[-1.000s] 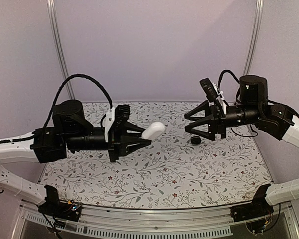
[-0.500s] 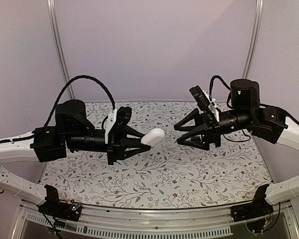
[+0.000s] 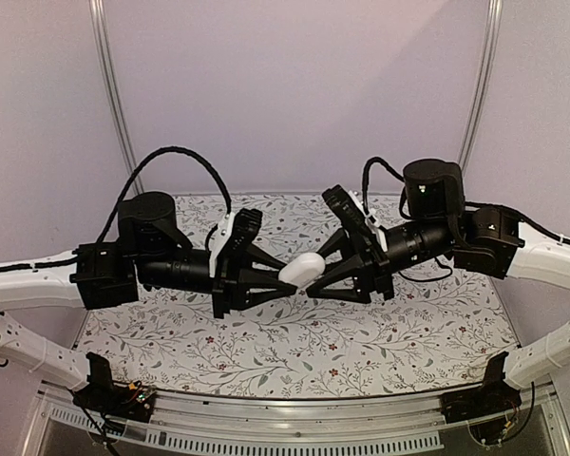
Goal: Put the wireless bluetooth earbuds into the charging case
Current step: Pass from the left arm to the right
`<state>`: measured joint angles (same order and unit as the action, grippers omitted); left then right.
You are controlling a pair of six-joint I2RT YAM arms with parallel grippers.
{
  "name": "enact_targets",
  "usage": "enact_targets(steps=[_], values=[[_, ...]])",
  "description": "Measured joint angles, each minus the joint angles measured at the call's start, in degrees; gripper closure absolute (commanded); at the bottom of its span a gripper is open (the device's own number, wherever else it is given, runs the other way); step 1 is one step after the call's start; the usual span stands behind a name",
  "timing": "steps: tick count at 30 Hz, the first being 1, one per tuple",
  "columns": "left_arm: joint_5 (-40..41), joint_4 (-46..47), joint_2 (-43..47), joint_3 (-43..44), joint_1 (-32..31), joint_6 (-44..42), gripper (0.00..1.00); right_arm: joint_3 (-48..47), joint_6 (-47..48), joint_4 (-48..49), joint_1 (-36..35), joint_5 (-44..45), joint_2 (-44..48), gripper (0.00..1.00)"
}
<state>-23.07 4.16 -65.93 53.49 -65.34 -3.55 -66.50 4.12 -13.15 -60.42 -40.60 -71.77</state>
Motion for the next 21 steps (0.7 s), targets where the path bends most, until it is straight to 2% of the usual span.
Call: enact_targets(steps=[6,14,17,19,21], values=[[-0.5,0.1,-0.7,0.0,0.0,0.2,1.0,-0.7,1.0,-0.2,0.0,1.3,0.0,0.69],[-0.3,-0.2,-0.7,0.0,0.0,1.6,0.98,-0.7,2.9,-0.6,0.1,3.0,0.0,0.9],[0.0,-0.2,-0.8,0.0,0.0,1.7,0.78,-0.7,3.2,-0.6,0.1,3.0,0.0,0.96],[0.4,-0.2,-0.8,0.0,0.0,1.8,0.54,-0.7,3.2,-0.6,0.1,3.1,0.0,0.99],[0.9,-0.1,-0.8,0.0,0.0,1.6,0.4,-0.7,2.9,-0.7,0.0,3.0,0.0,0.99]])
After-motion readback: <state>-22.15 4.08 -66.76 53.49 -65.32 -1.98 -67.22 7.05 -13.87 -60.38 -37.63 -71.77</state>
